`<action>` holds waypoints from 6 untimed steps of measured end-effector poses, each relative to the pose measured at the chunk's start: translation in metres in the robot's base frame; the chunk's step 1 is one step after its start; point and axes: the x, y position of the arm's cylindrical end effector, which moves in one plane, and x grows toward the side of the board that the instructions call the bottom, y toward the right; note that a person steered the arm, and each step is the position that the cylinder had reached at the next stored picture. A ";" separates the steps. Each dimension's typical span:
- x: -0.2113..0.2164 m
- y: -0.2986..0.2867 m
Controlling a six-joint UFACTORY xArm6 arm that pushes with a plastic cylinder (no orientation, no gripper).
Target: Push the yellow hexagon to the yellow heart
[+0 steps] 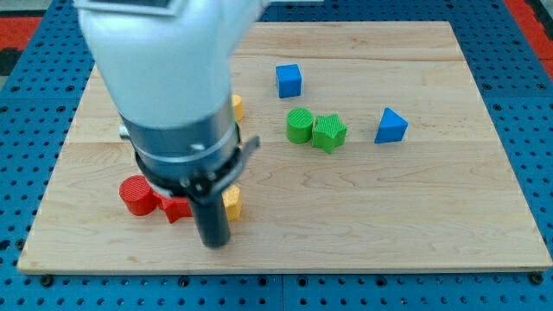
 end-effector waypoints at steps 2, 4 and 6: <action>-0.145 0.015; -0.077 0.064; -0.163 0.032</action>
